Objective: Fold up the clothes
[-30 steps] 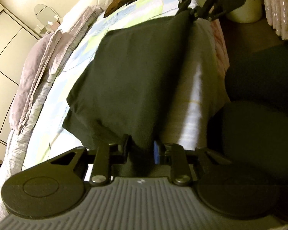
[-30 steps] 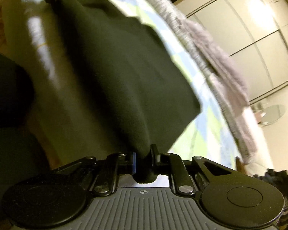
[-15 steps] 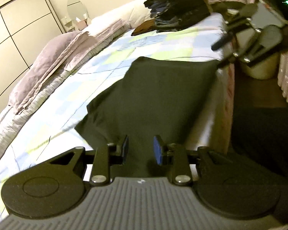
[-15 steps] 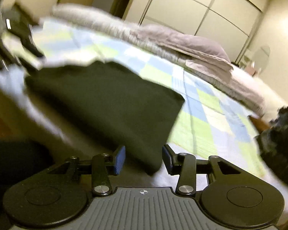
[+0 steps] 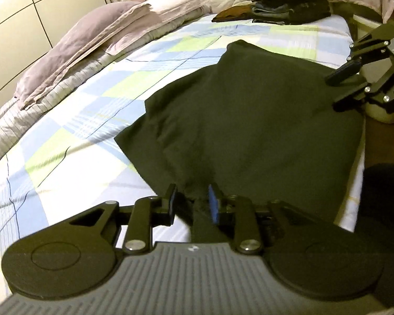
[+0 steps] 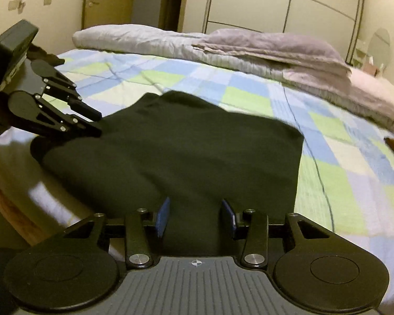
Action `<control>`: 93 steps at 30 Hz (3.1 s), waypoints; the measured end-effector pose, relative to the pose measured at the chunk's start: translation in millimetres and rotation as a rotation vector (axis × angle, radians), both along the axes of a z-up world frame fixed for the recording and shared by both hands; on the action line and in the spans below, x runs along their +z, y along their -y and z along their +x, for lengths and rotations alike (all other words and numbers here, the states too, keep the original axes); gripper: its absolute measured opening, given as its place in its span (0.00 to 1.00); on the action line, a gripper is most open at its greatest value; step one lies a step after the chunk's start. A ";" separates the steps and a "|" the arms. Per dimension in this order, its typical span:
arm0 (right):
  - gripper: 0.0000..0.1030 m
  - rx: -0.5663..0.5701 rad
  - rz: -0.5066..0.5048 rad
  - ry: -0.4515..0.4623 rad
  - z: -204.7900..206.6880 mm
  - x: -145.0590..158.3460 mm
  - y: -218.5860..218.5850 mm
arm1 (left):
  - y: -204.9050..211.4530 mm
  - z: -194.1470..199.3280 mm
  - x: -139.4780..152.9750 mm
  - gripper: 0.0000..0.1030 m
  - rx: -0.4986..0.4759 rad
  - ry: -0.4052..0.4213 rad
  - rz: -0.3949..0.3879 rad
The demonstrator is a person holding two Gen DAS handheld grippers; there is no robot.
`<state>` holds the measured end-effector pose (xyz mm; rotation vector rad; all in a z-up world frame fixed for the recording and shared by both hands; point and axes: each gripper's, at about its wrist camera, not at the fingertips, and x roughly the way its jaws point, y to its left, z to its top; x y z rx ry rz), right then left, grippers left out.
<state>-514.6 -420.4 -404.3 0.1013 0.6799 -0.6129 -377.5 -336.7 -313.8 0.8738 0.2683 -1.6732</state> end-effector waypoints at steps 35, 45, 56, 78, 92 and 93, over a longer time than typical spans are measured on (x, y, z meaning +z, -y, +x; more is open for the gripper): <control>0.82 -0.626 0.818 1.047 -110.9 -40.9 -14.1 | -23.3 -60.5 20.1 0.29 -0.209 0.046 0.000; 0.82 -0.717 0.820 1.144 -120.5 -46.9 0.9 | -7.9 -62.3 15.3 0.29 -0.234 -0.027 0.018; 0.22 -0.685 0.853 1.103 -124.6 -47.7 15.7 | -10.7 -63.9 19.6 0.30 -0.202 -0.045 -0.008; 0.19 0.202 -0.487 0.102 71.3 161.4 -90.7 | -123.1 70.3 67.3 0.35 0.279 -0.142 -0.220; 0.67 0.530 -0.331 -0.029 108.7 23.9 -169.8 | -165.7 106.0 53.1 0.42 0.317 -0.074 -0.158; 0.67 0.500 -0.307 -0.010 98.0 33.4 -165.6 | -155.2 105.9 54.2 0.43 0.299 -0.098 -0.161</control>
